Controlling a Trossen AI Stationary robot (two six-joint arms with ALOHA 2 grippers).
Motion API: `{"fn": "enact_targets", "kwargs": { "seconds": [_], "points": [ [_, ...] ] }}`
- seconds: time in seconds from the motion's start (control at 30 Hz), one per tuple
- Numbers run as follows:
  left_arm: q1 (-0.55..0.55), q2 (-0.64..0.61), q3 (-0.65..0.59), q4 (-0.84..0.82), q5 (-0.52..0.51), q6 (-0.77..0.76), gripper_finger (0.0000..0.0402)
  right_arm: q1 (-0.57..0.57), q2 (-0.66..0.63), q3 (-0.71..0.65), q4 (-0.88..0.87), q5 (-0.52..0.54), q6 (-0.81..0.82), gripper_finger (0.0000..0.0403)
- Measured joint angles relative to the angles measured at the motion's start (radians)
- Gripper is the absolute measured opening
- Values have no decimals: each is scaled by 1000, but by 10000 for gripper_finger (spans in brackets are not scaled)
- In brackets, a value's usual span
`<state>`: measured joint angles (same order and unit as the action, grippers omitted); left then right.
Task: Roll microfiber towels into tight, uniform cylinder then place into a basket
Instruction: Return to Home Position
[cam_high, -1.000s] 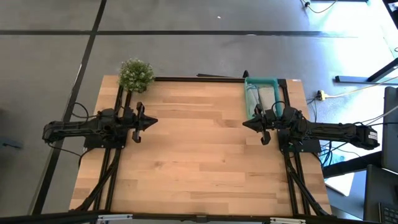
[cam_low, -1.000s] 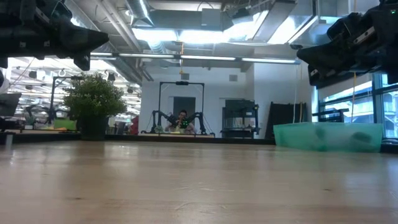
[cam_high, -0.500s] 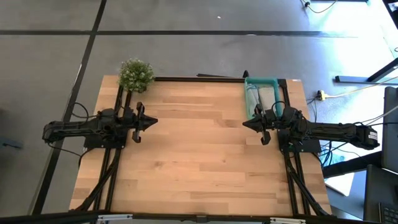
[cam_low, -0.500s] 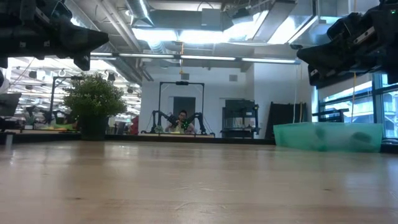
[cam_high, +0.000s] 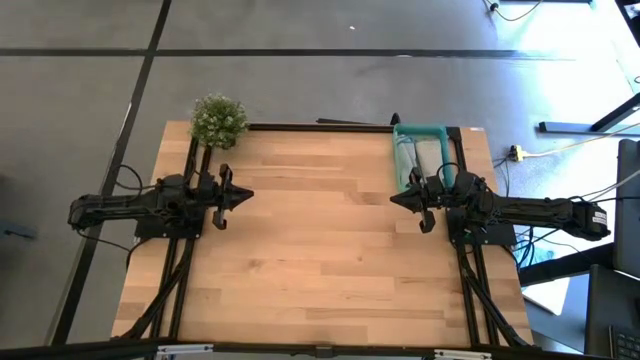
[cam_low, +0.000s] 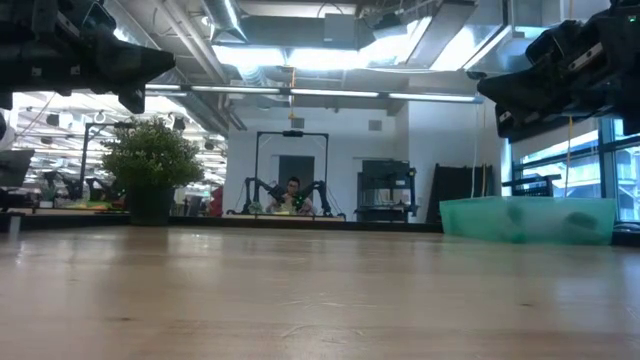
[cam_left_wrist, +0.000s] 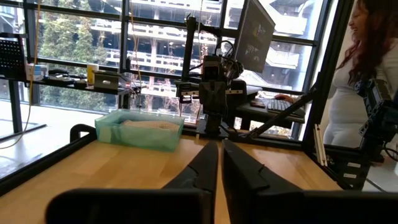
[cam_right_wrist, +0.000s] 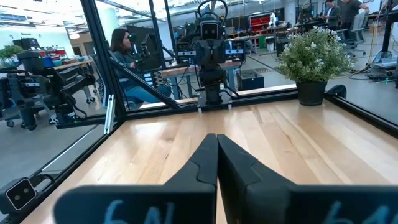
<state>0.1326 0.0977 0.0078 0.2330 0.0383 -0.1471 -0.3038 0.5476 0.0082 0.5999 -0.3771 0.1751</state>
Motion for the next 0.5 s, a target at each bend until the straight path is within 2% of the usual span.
{"fn": "enact_targets", "kwargs": {
  "seconds": [0.5],
  "points": [
    [0, 0, 0, 0, 0, 0, 1, 0, 0, 0, 0, 0, 0, 6]
  ]
}}
